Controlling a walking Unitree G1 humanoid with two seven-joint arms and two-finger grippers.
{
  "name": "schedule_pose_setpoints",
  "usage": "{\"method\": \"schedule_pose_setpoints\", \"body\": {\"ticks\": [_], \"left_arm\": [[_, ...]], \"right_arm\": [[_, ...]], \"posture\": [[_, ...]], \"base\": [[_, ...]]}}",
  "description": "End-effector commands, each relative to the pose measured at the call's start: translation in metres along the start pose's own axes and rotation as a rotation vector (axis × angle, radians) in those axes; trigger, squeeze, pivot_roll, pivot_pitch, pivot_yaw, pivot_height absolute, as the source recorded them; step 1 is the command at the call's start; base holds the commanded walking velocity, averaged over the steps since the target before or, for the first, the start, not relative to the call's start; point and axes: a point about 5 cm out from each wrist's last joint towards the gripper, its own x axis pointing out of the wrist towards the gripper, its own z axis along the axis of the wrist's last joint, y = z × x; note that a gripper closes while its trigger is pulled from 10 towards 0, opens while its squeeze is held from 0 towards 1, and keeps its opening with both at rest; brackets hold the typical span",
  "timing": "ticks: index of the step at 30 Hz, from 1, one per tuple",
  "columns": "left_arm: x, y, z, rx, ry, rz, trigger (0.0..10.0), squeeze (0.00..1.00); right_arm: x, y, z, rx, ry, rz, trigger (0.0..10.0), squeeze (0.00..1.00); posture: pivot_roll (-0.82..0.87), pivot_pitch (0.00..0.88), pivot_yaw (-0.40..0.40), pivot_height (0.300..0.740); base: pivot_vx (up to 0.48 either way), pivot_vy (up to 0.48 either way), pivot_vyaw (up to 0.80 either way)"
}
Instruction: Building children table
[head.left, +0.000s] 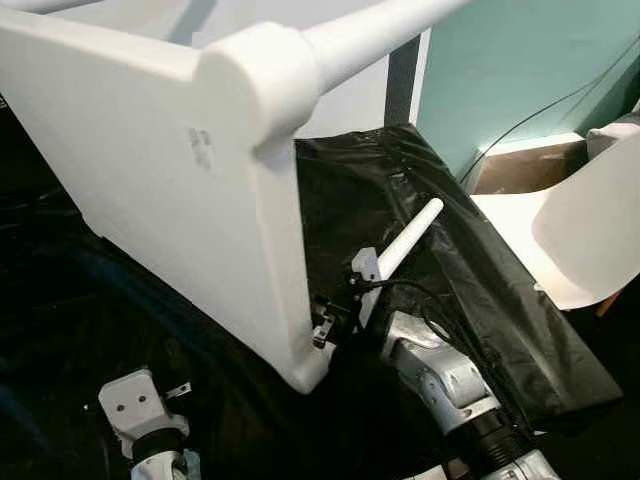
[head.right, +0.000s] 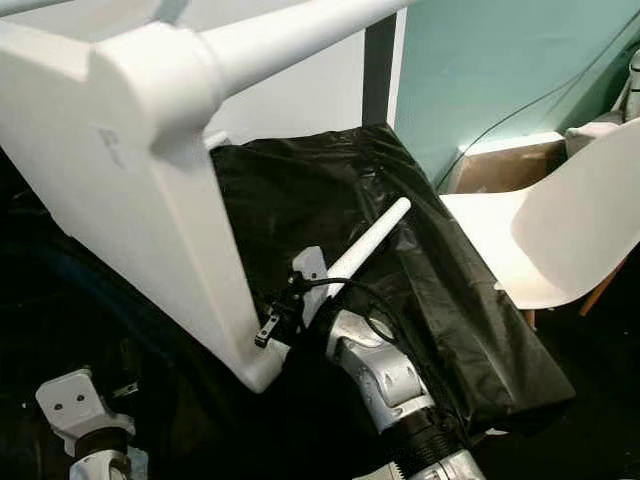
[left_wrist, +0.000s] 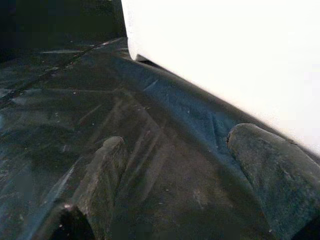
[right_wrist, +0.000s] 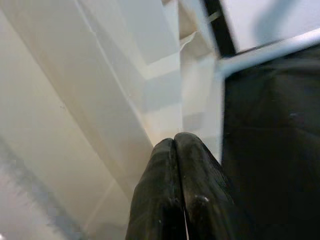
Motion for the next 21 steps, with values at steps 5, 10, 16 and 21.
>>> {"method": "schedule_pose_setpoints", "body": {"ticks": [5, 10, 16, 21], "left_arm": [[-0.001, -0.001, 0.001, 0.002, 0.007, -0.001, 10.0, 0.0], [-0.002, -0.002, 0.001, 0.009, 0.009, -0.011, 10.0, 0.0], [0.002, -0.006, 0.002, 0.009, 0.004, -0.018, 10.0, 0.0], [0.004, -0.008, 0.001, 0.005, 0.004, -0.023, 10.0, 0.0]], "right_arm": [[0.016, 0.018, -0.003, 0.055, 0.019, 0.153, 0.0, 0.0], [0.022, 0.023, -0.004, 0.071, 0.039, 0.203, 0.0, 0.0], [0.018, -0.019, 0.004, -0.335, 0.085, -0.218, 10.0, 0.0], [0.0, -0.039, 0.015, -0.549, 0.111, -0.414, 10.0, 0.0]], "posture": [[0.07, 0.0, 0.071, 0.74], [0.06, 0.0, 0.072, 0.74], [0.05, 0.0, 0.072, 0.74], [0.03, 0.0, 0.074, 0.74]], "base": [[0.0, 0.0, 0.0], [0.0, 0.0, 0.0], [0.0, 0.0, 0.0], [0.0, 0.0, 0.0]]}}
